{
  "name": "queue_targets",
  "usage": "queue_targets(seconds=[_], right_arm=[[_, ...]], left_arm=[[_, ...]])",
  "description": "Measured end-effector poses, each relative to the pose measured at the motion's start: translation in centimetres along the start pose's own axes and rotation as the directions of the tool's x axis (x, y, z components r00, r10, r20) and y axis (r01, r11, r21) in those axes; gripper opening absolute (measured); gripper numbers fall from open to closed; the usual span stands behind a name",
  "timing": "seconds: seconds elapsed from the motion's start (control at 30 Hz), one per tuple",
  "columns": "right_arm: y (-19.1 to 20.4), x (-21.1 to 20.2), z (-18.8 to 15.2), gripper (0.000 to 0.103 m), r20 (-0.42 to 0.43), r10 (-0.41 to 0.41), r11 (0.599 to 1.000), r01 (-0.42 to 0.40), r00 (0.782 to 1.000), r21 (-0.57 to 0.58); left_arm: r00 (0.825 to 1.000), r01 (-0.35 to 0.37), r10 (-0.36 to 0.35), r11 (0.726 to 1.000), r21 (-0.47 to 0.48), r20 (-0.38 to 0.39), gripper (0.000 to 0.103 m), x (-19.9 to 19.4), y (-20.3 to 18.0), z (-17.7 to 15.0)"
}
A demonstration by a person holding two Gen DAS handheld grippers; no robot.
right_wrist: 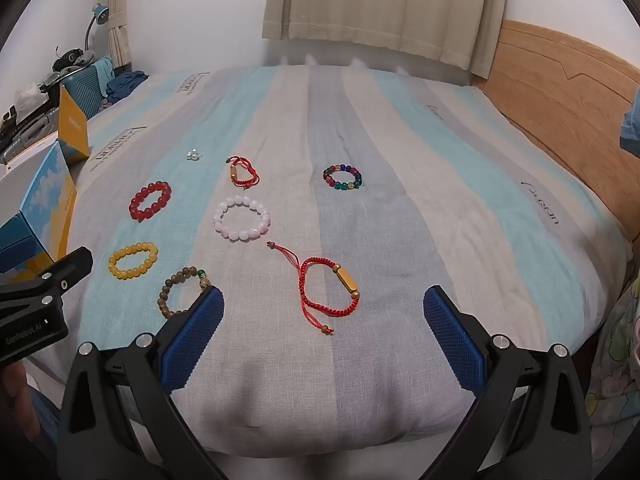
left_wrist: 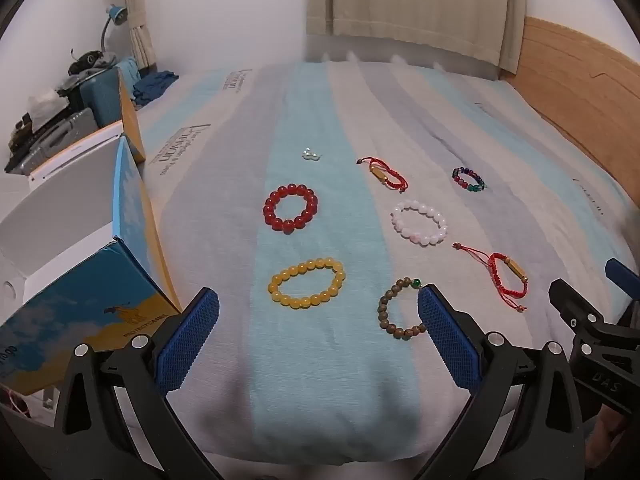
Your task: Organize jewelry
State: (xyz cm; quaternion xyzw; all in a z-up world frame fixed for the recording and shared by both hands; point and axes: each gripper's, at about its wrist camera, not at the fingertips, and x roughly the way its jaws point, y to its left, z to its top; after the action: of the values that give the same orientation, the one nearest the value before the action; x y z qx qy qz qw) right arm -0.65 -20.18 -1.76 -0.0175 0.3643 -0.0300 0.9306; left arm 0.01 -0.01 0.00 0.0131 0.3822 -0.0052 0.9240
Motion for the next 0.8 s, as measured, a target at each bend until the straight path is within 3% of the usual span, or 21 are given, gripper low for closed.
queue_targets(seconds=[0.8], right_arm=[[-0.28, -0.28, 0.11, 0.096, -0.001, 0.005, 1.000, -0.005, 1.000, 0.006]], left_arm=[[1.000, 0.022, -0.022, 1.000, 0.011, -0.006, 0.097, 0.13, -0.45, -0.15]])
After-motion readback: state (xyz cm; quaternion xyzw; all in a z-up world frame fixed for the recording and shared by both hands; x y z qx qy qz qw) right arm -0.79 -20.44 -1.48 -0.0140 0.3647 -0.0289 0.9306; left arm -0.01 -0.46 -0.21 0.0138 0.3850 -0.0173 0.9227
